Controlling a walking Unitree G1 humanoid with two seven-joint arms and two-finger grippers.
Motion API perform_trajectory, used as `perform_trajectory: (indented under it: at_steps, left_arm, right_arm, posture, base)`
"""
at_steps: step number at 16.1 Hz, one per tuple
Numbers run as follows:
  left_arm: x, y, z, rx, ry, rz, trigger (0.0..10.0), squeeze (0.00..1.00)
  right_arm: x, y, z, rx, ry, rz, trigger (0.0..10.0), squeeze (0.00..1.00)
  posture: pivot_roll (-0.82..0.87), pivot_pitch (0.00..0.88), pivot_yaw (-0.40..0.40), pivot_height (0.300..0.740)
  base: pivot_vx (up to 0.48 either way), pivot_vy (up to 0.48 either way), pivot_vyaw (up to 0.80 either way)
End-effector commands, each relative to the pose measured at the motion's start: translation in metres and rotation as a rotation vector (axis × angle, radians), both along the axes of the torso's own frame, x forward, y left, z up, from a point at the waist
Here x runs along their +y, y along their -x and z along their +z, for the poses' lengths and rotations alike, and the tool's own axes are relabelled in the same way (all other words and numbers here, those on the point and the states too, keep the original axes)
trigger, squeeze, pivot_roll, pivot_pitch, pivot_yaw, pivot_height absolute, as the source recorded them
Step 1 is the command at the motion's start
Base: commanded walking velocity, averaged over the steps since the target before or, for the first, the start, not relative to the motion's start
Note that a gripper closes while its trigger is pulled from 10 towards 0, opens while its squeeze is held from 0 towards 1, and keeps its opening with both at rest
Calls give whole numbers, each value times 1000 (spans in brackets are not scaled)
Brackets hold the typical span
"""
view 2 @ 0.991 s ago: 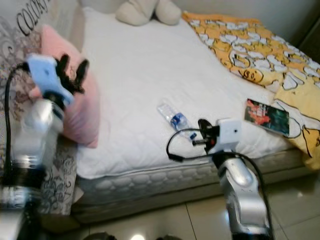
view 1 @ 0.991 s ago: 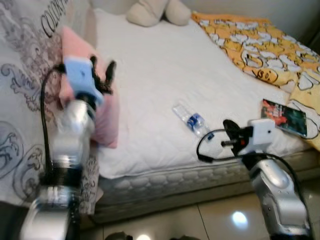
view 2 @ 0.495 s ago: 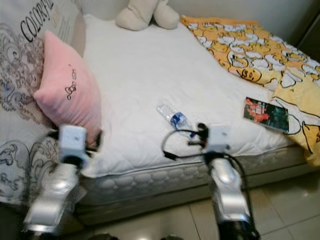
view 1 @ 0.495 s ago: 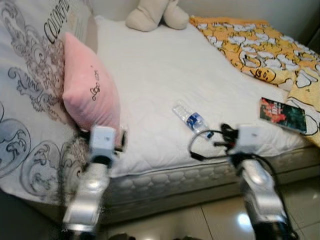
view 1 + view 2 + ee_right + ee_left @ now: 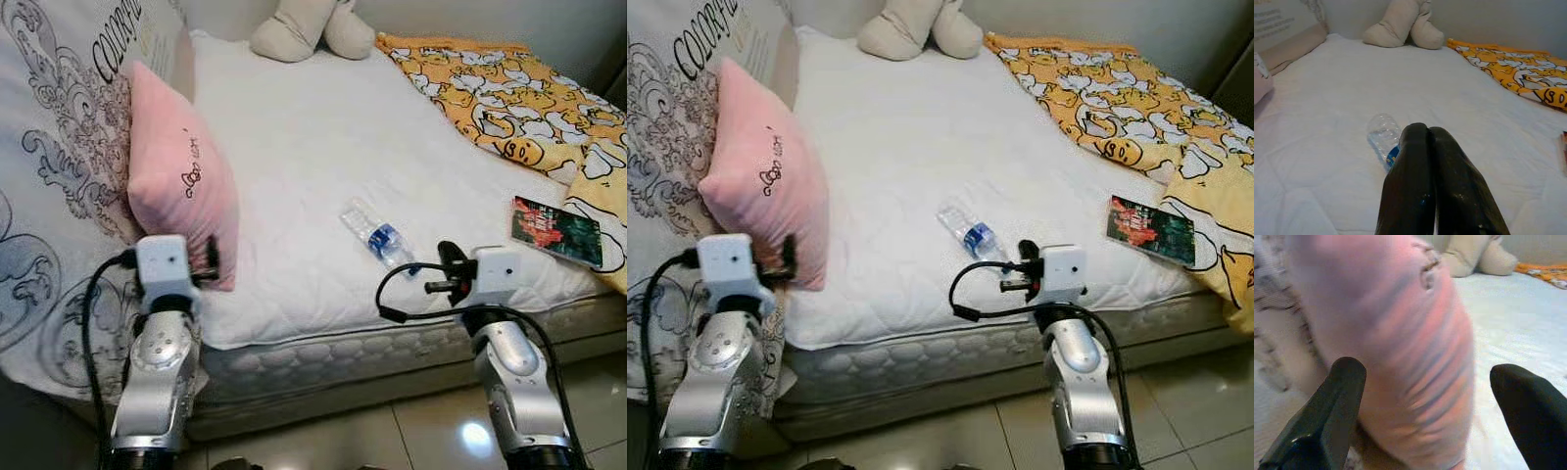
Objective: Clean up the room
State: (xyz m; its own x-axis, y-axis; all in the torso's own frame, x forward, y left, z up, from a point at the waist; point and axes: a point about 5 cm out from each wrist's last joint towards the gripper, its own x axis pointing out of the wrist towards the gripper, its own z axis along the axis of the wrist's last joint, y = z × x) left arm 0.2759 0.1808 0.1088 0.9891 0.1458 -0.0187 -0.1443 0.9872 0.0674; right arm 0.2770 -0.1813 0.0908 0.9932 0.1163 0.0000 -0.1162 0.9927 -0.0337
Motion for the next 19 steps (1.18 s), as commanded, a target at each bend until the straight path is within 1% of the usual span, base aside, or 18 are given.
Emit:
perform_trajectory:
  at_steps: [1,2,3,4,8,9,13,14,17,19]
  left_arm:
    - [-5,-4,6,-25,3,-31,10000,0]
    - [-7,-9,8,-40,21,-35,10000,0]
    - [-9,-14,13,-61,20,-46,10000,0]
    - [-10,-16,15,-69,14,-49,10000,0]
    - [-8,-17,18,-83,18,-30,10000,0]
    - [-10,-19,19,-90,16,-34,10000,0]
    - [-11,-21,17,-79,12,-37,10000,0]
    - [-15,-21,17,-81,15,-51,10000,0]
    - [-16,-19,19,-96,14,-66,10000,0]
    - [-14,-20,21,-104,1,-68,10000,0]
  right_arm:
    - [-3,-2,5,-28,5,2,10000,0]
    - [-1,-5,7,-31,2,11,10000,0]
    - [2,-9,8,-35,6,28,10000,0]
    - [4,-11,9,-37,10,38,10000,0]
    - [5,-14,6,-25,-16,34,10000,0]
    - [7,-13,4,-20,-18,41,10000,0]
    - [5,-9,1,-5,-17,43,10000,0]
    - [4,-8,0,-2,-14,43,10000,0]
    - [3,-9,-1,6,-10,44,10000,0]
    - [4,-12,-3,15,-17,41,10000,0]
  posture:
    - [-32,0,-81,740]
    - [-34,0,-77,740]
    - [-33,0,-73,740]
    - [-32,0,-69,740]
    - [-34,0,-52,740]
    - [-37,0,-47,740]
    - [-47,0,-48,740]
    - [-51,0,-50,740]
    - [-46,0,-53,740]
    - [-30,0,-52,740]
  base:
    - [300,-371,0]
    - [304,-368,0]
    - [307,-368,0]
    - [304,-368,0]
    - [303,-368,0]
    - [304,-368,0]
    - [304,-368,0]
    - [304,-368,0]
    - [295,-375,0]
    - [279,-388,0]
